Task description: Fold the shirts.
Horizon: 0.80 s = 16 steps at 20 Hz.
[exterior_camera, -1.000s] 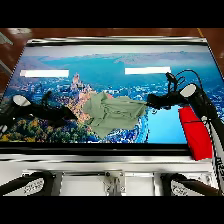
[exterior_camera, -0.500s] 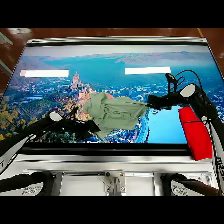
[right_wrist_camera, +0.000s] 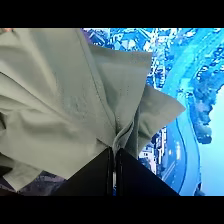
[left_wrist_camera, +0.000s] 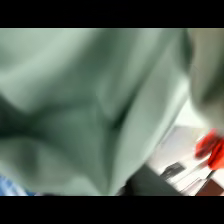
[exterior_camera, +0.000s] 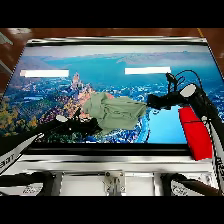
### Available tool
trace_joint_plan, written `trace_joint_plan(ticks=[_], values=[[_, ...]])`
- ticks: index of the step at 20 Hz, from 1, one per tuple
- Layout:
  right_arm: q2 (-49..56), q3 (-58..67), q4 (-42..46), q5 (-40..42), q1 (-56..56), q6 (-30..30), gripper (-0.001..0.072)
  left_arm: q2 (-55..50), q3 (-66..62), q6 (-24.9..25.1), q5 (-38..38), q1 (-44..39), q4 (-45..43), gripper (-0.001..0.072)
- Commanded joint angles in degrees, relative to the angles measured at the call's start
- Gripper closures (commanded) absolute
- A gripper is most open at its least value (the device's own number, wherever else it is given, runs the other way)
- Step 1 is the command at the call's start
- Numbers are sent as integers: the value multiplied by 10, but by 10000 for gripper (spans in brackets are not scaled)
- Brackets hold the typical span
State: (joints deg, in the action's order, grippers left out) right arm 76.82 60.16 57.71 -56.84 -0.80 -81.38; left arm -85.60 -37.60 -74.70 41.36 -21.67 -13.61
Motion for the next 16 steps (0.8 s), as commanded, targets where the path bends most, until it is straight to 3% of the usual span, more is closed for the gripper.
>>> trace_joint_plan(ticks=[1, 4, 6, 9, 11, 14, 16], values=[[0, 0, -32, -1, 0, -3, 657, -2, -1, 34, -8, -5, 17, 673], [-6, 0, -60, 3, 0, -2, 657, 24, -23, 98, 44, -6, 16, 675], [-30, 1, -62, 19, 0, 8, 657, 90, -43, 113, 38, -5, 13, 676], [-100, 36, -61, 24, 0, 81, 657, 250, -110, 185, 5, 25, -43, 676], [-160, 84, -47, 32, 0, 110, 657, 358, -176, 183, -34, 75, -66, 675], [-253, 169, 8, 74, 0, 106, 658, 479, -274, 183, -126, 157, -66, 675], [-302, 217, 28, 110, 0, 91, 658, 527, -324, 175, -149, 203, -65, 675]])
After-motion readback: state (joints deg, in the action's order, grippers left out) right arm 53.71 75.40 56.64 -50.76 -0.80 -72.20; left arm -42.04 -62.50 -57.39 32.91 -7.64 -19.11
